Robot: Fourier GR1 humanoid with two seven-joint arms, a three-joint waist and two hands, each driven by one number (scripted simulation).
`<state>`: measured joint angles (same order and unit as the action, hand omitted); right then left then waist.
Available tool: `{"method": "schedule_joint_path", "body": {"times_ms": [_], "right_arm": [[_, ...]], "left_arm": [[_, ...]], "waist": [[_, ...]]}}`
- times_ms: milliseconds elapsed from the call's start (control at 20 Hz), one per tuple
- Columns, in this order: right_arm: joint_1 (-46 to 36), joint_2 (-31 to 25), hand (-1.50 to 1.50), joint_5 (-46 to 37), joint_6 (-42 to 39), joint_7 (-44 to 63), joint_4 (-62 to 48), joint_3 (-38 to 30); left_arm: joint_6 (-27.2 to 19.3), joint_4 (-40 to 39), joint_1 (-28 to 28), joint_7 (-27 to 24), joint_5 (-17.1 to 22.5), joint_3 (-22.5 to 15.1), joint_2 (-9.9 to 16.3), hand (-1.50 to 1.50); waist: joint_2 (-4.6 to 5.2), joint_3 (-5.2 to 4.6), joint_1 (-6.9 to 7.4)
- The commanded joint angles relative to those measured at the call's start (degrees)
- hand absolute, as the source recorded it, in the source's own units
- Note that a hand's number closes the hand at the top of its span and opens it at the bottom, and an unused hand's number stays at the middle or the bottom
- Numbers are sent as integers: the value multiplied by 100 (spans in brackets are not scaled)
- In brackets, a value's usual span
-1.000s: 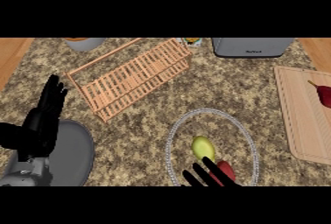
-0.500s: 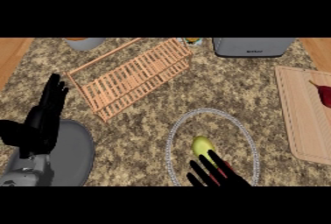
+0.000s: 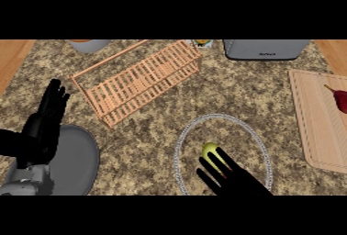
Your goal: Pick the bell pepper from the placemat and place it in the tiered shelf
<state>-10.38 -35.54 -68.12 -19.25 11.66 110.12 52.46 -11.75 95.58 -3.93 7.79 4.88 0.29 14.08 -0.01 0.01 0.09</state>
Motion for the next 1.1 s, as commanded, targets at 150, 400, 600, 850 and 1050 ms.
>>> {"method": "schedule_joint_path", "body": {"times_ms": [150, 400, 600, 850, 1050], "right_arm": [[322, 338, -150, -403, 403, -717, -560, -312], [-123, 879, -150, -495, 476, -1298, -1506, -728], [445, 995, -150, -869, 695, -1246, -1430, -698], [277, 940, 150, -943, 624, -1704, -1957, -1061], [255, 958, 150, -1465, 1017, -1904, -2037, -714]], "left_arm": [[106, 82, 202, -165, -172, 60, -163, 0], [105, 113, 136, -30, -257, 100, -233, 0], [235, -140, -136, -90, -238, 325, -189, 0], [153, 135, 52, 93, -417, 122, -393, 0], [16, 45, -313, 388, -539, 49, -493, 0]], "waist": [[-3, 0, -3], [2, 0, 21], [-1, -1, -4], [0, 0, 5], [1, 1, -15]]}}
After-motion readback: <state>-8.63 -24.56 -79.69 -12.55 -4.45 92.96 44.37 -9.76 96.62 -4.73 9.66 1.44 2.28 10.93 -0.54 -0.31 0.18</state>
